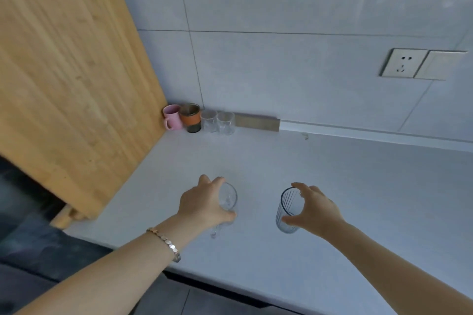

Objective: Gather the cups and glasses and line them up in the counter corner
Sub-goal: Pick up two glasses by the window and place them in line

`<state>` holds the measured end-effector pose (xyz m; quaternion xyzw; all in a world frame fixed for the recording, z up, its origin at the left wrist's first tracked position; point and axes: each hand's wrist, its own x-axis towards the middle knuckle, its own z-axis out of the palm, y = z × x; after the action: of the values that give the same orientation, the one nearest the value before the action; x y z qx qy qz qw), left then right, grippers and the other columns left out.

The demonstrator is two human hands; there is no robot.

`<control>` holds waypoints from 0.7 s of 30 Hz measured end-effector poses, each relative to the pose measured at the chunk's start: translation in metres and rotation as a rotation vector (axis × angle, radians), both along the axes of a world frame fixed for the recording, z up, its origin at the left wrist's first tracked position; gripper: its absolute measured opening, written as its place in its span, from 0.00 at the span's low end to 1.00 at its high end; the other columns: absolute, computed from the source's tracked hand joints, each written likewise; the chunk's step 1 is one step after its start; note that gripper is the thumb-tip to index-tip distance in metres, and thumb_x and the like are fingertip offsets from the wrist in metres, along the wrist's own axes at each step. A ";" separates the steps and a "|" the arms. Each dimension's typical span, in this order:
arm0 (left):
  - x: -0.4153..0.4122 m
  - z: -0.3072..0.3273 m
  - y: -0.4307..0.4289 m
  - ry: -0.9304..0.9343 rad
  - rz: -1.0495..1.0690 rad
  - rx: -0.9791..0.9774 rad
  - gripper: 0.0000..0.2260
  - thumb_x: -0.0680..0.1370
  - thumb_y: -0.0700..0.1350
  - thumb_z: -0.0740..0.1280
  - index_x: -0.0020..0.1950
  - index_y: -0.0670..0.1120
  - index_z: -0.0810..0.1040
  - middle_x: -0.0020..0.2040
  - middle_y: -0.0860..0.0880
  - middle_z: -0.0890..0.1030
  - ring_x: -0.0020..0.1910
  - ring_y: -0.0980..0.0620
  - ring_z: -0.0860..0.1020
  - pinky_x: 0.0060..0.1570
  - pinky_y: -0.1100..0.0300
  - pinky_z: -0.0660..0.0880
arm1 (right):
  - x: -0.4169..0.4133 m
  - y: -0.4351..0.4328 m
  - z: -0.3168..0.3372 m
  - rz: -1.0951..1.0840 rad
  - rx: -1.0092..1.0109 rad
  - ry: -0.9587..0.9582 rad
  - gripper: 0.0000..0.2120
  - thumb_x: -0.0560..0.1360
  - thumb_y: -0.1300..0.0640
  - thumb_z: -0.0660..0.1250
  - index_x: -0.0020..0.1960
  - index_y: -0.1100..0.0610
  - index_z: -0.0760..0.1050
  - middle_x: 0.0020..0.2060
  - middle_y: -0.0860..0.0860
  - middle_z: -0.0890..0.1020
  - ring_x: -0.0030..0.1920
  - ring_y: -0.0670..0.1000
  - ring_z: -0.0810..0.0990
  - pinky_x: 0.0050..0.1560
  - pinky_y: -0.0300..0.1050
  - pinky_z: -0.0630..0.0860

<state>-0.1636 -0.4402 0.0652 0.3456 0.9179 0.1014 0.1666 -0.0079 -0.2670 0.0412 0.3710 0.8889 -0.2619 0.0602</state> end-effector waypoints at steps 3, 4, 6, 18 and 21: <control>-0.042 -0.002 0.005 0.006 0.012 0.014 0.33 0.66 0.56 0.71 0.69 0.55 0.64 0.58 0.49 0.69 0.50 0.46 0.79 0.43 0.61 0.69 | -0.042 0.008 -0.007 -0.002 0.016 -0.024 0.44 0.65 0.41 0.73 0.74 0.48 0.56 0.66 0.50 0.71 0.64 0.51 0.75 0.61 0.45 0.74; -0.056 -0.004 0.008 0.007 0.017 0.019 0.33 0.66 0.56 0.71 0.68 0.55 0.64 0.58 0.49 0.69 0.49 0.46 0.79 0.42 0.61 0.69 | -0.057 0.014 -0.009 -0.006 0.020 -0.036 0.46 0.65 0.41 0.73 0.75 0.50 0.54 0.67 0.50 0.70 0.64 0.51 0.74 0.62 0.46 0.73; -0.084 -0.008 0.016 -0.004 0.031 0.028 0.33 0.66 0.56 0.71 0.68 0.55 0.64 0.58 0.49 0.69 0.49 0.46 0.79 0.42 0.61 0.69 | -0.089 0.028 -0.016 -0.015 0.021 -0.051 0.48 0.65 0.41 0.74 0.76 0.53 0.53 0.68 0.51 0.69 0.66 0.52 0.73 0.63 0.46 0.72; -0.245 -0.035 0.076 0.011 0.149 0.010 0.34 0.67 0.58 0.70 0.70 0.56 0.61 0.60 0.51 0.67 0.55 0.48 0.77 0.52 0.58 0.74 | -0.308 0.140 -0.056 -0.137 -0.075 0.069 0.43 0.66 0.51 0.77 0.73 0.61 0.59 0.67 0.61 0.68 0.67 0.60 0.70 0.64 0.50 0.70; -0.274 -0.042 0.084 0.006 0.176 0.009 0.33 0.67 0.58 0.70 0.69 0.57 0.62 0.61 0.51 0.67 0.56 0.48 0.77 0.53 0.57 0.75 | -0.351 0.159 -0.066 -0.188 -0.077 0.041 0.40 0.66 0.51 0.76 0.70 0.62 0.61 0.66 0.62 0.68 0.66 0.62 0.70 0.62 0.51 0.71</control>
<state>-0.4372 -0.3563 0.0228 0.2647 0.9447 0.1187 0.1528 -0.3587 -0.1085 -0.0245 0.4448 0.8404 -0.3079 0.0316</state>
